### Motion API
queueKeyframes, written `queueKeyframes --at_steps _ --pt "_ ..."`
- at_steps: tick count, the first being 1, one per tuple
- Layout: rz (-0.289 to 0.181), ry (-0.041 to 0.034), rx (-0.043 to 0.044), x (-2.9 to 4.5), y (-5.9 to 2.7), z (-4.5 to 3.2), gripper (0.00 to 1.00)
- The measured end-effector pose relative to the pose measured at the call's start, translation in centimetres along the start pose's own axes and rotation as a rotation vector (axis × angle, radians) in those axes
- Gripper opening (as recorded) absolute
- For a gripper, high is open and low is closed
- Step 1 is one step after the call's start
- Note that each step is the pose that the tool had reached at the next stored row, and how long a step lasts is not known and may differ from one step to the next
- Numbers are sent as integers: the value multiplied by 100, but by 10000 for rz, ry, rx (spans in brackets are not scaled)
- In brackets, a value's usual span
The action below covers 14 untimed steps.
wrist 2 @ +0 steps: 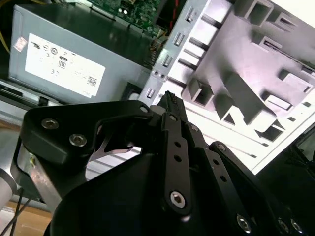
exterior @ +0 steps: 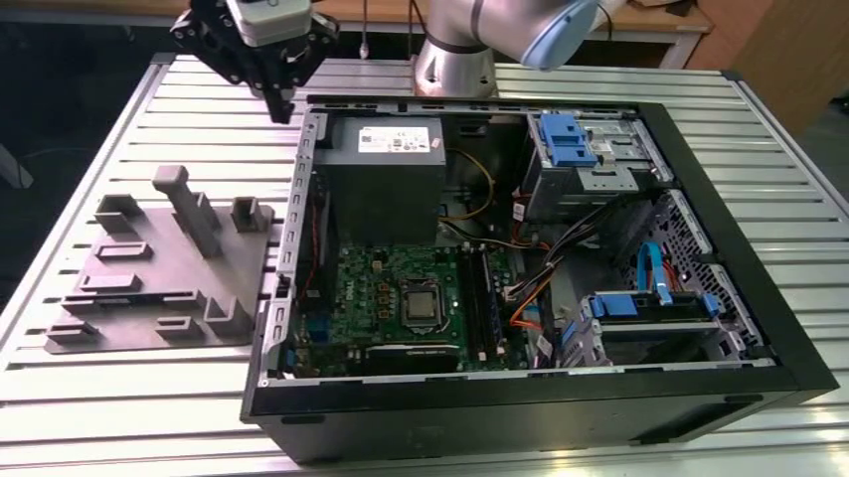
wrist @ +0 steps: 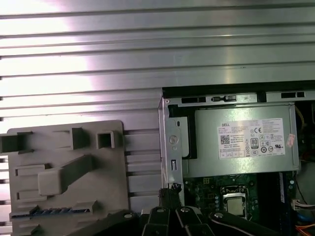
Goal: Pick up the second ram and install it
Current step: 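Reach for the second ram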
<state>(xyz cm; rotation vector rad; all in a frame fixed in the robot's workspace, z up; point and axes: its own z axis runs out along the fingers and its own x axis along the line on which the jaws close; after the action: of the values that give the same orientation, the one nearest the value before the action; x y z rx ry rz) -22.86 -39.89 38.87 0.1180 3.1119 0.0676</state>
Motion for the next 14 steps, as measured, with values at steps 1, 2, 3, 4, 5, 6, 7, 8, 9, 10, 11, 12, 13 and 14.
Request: queueKeyframes --at_steps 1,2,3,4,5,6,7,8,9,10,11,12,13,14 --pt "-1 0 0 23 -2 0 10" --pt "0 1 0 45 -4 1 10" --pt "-1 0 0 66 -5 2 10" --pt "-1 0 0 88 -7 2 10" --pt "-1 0 0 114 -9 2 10" --pt "0 0 0 137 -11 2 10" --pt "0 0 0 157 -12 3 10" --pt "1 0 0 174 -13 3 10" --pt "0 0 0 192 -15 3 10" --pt "0 0 -1 212 -17 3 10" --pt "-1 0 0 232 -18 3 10" --pt "-1 0 0 252 -19 3 10" --pt "-1 0 0 272 -21 4 10" --pt "-1 0 -1 291 -23 4 10"
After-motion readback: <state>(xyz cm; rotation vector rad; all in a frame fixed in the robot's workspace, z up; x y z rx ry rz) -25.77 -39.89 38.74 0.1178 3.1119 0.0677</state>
